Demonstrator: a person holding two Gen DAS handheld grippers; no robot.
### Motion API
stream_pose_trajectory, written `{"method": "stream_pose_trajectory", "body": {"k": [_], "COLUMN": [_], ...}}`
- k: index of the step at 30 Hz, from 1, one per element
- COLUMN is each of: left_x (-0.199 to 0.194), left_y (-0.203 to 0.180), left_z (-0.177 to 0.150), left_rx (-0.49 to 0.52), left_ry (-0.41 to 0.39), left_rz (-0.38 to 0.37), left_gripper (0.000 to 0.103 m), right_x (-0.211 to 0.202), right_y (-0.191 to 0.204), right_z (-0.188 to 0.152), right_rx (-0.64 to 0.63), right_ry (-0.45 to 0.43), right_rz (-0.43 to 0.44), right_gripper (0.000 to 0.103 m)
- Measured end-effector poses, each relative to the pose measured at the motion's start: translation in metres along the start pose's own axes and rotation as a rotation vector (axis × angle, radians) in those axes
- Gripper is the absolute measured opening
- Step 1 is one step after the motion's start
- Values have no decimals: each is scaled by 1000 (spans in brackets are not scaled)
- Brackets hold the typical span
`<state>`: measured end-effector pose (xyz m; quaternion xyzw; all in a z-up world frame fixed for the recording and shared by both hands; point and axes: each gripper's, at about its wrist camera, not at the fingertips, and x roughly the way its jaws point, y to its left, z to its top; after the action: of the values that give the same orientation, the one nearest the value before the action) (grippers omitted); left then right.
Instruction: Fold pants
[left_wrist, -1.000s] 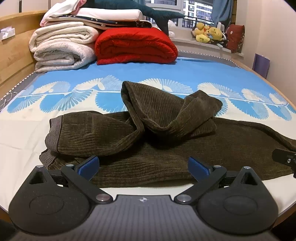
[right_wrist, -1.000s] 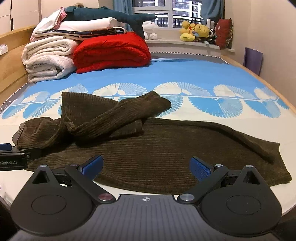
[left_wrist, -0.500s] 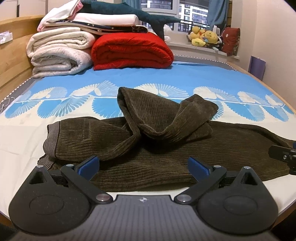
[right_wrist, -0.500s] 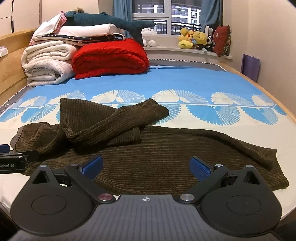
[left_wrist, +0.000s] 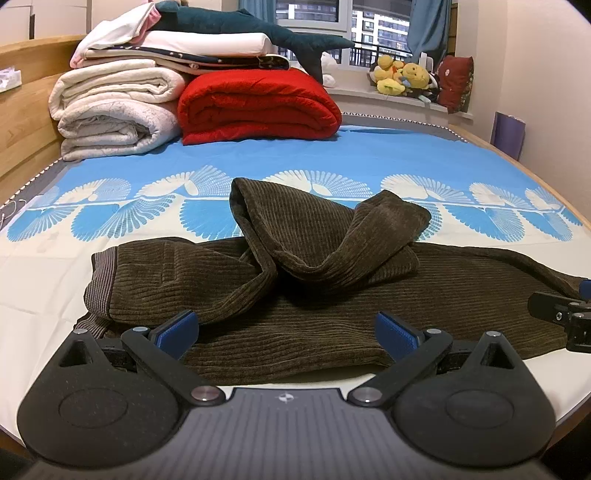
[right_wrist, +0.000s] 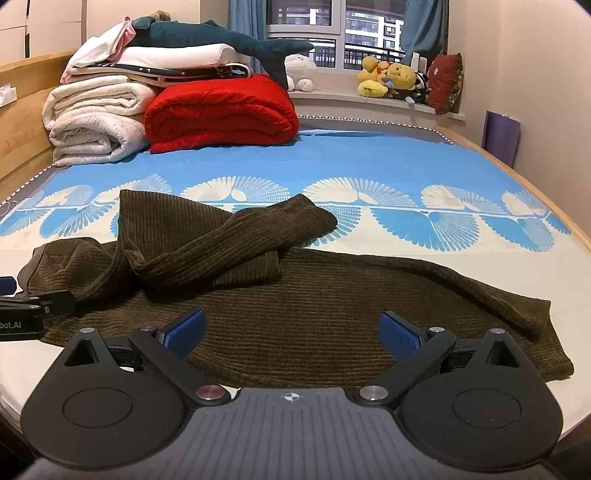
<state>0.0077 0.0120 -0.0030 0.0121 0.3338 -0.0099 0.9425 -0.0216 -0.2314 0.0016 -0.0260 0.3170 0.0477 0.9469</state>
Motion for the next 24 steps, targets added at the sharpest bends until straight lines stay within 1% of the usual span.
{"method": "stream_pose_trajectory", "body": {"k": [24], "left_x": [3], "left_y": [-2], "left_z": [-1], "left_rx": [11], "left_ry": [4], "left_rz": [-3], "left_gripper": [102], "right_x": [3], "right_y": [1], "right_z": [-1], "right_rx": [1], "right_ry": [10], "right_rz": [1], "right_gripper": [99]}}
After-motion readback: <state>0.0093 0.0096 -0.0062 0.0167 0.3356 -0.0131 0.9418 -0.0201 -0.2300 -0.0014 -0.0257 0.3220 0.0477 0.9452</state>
